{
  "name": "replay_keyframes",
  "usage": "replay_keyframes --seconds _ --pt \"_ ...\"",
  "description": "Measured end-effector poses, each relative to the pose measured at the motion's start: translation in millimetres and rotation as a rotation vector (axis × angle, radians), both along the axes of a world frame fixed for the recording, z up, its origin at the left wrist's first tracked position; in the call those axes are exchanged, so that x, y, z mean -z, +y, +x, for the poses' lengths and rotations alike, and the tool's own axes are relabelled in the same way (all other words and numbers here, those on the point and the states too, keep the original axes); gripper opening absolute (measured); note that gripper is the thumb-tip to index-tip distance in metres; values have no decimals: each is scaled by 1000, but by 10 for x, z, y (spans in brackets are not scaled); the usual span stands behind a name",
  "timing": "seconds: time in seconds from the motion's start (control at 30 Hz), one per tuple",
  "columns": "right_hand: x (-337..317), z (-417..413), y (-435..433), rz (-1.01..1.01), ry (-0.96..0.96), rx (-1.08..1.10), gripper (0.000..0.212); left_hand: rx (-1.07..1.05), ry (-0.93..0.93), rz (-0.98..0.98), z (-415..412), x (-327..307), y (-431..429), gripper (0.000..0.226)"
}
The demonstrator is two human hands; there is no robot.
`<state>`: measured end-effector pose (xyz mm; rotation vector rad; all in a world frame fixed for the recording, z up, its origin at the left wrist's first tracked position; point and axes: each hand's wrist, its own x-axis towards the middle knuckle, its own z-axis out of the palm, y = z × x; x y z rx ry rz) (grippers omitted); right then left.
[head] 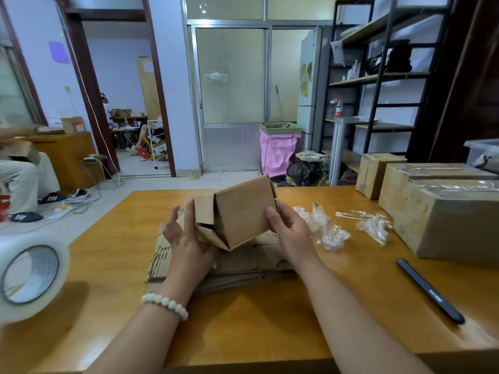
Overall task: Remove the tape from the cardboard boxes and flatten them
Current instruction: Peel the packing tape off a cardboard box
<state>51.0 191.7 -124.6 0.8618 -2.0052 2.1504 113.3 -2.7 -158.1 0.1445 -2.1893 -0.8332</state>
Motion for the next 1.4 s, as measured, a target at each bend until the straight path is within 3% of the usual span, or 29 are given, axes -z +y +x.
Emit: replay_keyframes --seconds 0.1,0.17,0.27,0.33,0.43,0.5,0.57,0.73,0.8,0.97,1.2,1.4 --pt "18 21 -30 39 64 102 37 208 3 60 96 -51 41 116" --pt "40 25 -40 48 114 189 35 290 -21 156 153 -96 78 121" --pt "71 36 -63 76 243 267 31 203 -48 180 129 -98 55 116" --pt "97 46 -81 112 328 285 31 128 -32 190 115 -106 57 102" --pt "126 53 -109 130 414 286 16 117 27 196 113 -126 92 70" --pt "150 50 -135 160 438 260 15 107 62 181 113 -134 102 70" --pt "185 36 -172 192 439 191 11 126 53 182 120 -137 107 77" --pt "169 91 -187 267 343 78 10 246 -82 171 137 -110 100 122" --pt "151 122 -190 280 329 62 16 198 -85 121 102 -78 69 123" --pt "164 139 -199 236 348 -12 9 167 -85 141 80 -69 66 128" --pt "145 117 -222 166 326 86 16 153 -68 170 86 -111 125 126" --pt "124 169 -222 97 183 63 22 162 -58 178 96 -98 111 118"
